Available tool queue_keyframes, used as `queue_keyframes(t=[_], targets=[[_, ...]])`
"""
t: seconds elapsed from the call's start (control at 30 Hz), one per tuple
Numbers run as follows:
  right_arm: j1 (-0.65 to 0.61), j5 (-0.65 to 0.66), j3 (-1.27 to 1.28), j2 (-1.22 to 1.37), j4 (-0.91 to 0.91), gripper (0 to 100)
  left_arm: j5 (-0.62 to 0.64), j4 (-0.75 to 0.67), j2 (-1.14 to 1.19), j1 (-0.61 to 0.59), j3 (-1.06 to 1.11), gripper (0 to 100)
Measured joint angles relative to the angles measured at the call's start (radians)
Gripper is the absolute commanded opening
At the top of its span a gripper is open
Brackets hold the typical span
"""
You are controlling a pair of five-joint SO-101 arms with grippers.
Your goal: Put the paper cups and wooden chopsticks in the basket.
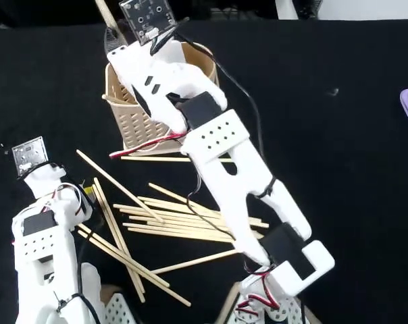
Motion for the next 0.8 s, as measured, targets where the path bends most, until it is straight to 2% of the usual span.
queue_keyframes(t=[0.13,0.3,0.47,0.6,0.7,0.8], targets=[[0.0,0.0,0.0,-0.038,0.083,14.9,0.0,0.0,0.0,0.0,0.0,24],[0.0,0.0,0.0,-0.215,0.249,14.9,0.0,0.0,0.0,0.0,0.0,24],[-0.025,0.0,0.014,-0.431,0.618,15.2,0.0,0.0,0.0,0.0,0.0,24],[-0.103,0.003,0.181,-0.554,0.908,15.2,0.0,0.0,0.0,0.0,0.0,24],[-0.11,0.012,0.419,-0.585,0.931,15.3,0.0,0.0,0.0,0.0,0.0,24],[-0.115,0.138,0.712,-0.585,0.824,15.3,0.0,0.0,0.0,0.0,0.0,24]])
